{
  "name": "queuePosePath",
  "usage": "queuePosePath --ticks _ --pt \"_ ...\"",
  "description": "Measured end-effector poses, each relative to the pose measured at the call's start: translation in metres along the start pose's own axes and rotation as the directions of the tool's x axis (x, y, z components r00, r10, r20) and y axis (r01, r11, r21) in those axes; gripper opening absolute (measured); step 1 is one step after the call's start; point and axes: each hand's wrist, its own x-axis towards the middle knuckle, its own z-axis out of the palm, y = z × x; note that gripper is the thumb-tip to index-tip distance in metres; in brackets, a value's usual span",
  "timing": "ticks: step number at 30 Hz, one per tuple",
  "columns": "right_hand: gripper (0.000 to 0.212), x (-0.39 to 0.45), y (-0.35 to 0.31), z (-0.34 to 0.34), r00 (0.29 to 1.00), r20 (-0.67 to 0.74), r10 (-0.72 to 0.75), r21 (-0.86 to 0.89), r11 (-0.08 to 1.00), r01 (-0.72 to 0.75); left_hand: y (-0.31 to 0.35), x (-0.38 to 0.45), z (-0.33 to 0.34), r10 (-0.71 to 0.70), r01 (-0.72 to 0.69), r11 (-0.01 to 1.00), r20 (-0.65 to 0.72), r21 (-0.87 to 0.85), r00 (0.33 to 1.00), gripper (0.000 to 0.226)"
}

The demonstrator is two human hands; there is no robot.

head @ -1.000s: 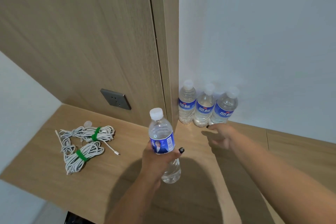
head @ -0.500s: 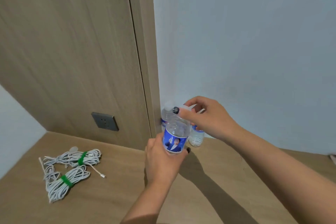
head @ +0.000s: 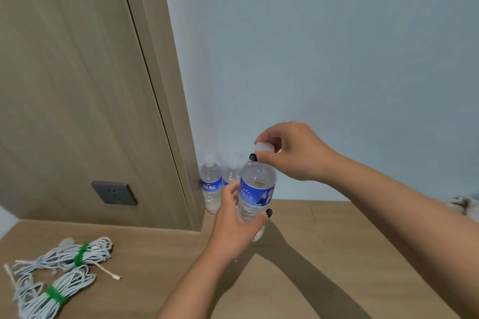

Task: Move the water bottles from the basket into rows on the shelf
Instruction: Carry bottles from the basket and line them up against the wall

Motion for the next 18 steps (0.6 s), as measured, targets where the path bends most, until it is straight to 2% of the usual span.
queuePosePath --ticks 3,6,10,14,18 --pt "0.025 0.005 0.014 -0.01 0.996 0.078 -0.048 -0.047 0.998 0.052 0.003 0.011 0.01 -0.015 0.01 0.999 0.136 0.035 0.991 0.071" --pt "0.026 0.01 0.038 -0.015 0.992 0.12 -0.048 -0.048 0.997 0.054 0.008 0.021 0.028 0.015 -0.03 0.996 0.18 0.083 0.984 0.059" --pt "0.027 0.017 0.074 -0.019 1.0 0.021 0.015 0.03 0.999 -0.016 0.016 0.034 0.051 0.014 -0.031 0.985 0.097 0.169 0.995 0.056" --pt "0.036 0.025 0.105 -0.017 0.978 -0.009 0.206 0.173 0.964 -0.202 0.025 0.045 0.069 0.003 0.006 0.951 -0.029 0.31 1.0 0.056" --pt "0.024 0.034 0.125 -0.017 0.961 0.008 0.275 0.307 0.914 -0.264 0.028 0.053 0.081 0.023 0.026 0.905 -0.11 0.424 0.994 0.062"
